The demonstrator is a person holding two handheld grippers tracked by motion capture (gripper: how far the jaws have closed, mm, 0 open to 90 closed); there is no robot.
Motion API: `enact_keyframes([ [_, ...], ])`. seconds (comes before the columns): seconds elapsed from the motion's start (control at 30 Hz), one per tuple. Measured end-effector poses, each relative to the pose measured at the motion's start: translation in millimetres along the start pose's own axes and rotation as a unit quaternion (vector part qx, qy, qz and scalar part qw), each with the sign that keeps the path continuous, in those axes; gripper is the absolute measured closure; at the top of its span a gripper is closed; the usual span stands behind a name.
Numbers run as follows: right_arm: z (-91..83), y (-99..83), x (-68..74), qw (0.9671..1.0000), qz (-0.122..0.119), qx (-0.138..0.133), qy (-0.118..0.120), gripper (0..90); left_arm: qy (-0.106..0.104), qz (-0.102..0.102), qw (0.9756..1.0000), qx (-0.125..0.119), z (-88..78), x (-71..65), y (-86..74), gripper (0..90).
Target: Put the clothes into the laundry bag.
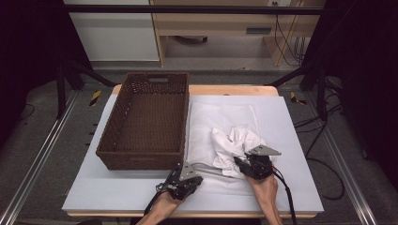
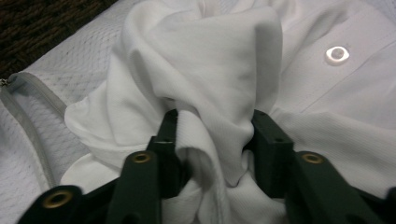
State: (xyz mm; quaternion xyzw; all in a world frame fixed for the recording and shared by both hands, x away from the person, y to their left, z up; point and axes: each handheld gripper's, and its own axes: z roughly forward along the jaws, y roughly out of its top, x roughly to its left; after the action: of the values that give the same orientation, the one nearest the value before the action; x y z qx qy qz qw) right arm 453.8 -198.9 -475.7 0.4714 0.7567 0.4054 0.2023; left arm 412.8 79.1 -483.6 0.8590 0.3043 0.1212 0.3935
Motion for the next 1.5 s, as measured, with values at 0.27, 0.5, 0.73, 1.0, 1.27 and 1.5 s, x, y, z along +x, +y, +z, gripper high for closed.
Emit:
enact_keyframes([
  [0.27, -21.5, 7.1, -4.6, 0.9994, 0.000, -0.026, -0.025, 74.5, -0.005, -0.003, 1.0000, -0.002, -0.1, 1.3, -1.4, 89.4],
  [0.5, -62.5, 0.9, -39.2, 0.9946, 0.021, -0.050, -0.089, 74.5, 0.002, 0.007, 1.0000, -0.001, -0.2, -1.0, -1.5, 89.2],
  [0.73, -60.1, -18.6, -56.7, 0.9932, 0.010, -0.021, -0.114, 73.4, 0.014, 0.023, 0.9996, 0.002, -1.1, -4.7, -1.8, 88.6],
  [1.0, -65.3, -15.9, -56.2, 0.9938, 0.027, -0.022, -0.106, 45.6, 0.005, 0.017, 0.9998, 0.008, -2.0, -3.3, -0.8, 87.9],
  [1.27, -102.9, 10.8, -16.0, 0.9918, -0.013, -0.114, -0.055, 41.9, 0.014, 0.008, 0.9999, 0.005, -1.9, -5.4, -1.8, 88.2],
  [1.5, -45.3, 10.0, 32.9, 0.9963, -0.048, -0.045, 0.055, 56.1, 0.006, -0.016, 0.9998, 0.004, -2.0, -2.0, -1.5, 89.3],
])
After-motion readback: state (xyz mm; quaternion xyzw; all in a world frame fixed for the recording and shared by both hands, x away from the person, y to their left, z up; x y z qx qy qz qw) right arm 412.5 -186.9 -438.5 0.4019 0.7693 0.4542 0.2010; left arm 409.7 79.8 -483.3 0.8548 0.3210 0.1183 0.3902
